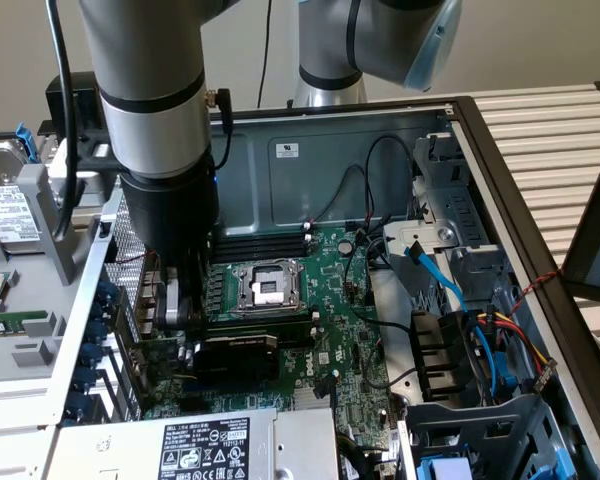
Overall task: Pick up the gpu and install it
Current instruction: 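Press down on the gpu until it lock into place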
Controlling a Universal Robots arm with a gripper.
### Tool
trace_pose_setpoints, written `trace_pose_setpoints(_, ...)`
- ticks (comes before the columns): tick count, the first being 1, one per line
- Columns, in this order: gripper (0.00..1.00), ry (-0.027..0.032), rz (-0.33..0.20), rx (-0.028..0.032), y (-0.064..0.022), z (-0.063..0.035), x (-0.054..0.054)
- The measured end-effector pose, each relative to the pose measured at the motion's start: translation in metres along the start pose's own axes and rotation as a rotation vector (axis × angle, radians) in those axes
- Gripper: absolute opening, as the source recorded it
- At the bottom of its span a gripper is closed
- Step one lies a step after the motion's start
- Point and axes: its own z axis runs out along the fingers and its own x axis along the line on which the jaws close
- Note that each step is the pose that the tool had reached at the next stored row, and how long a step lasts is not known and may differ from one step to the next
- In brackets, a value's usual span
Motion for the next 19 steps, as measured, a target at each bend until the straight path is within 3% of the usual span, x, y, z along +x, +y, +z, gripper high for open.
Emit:
trace_pose_setpoints(4,0.11,0.0022,0.0,-0.0032,-0.0014,-0.0151,0.001)
trace_pose_setpoints(11,0.11,0.0026,0.0,-0.0068,-0.0113,-0.0161,0.008)
trace_pose_setpoints(19,0.11,-0.0002,0.0,-0.0093,-0.0276,-0.0158,0.008)
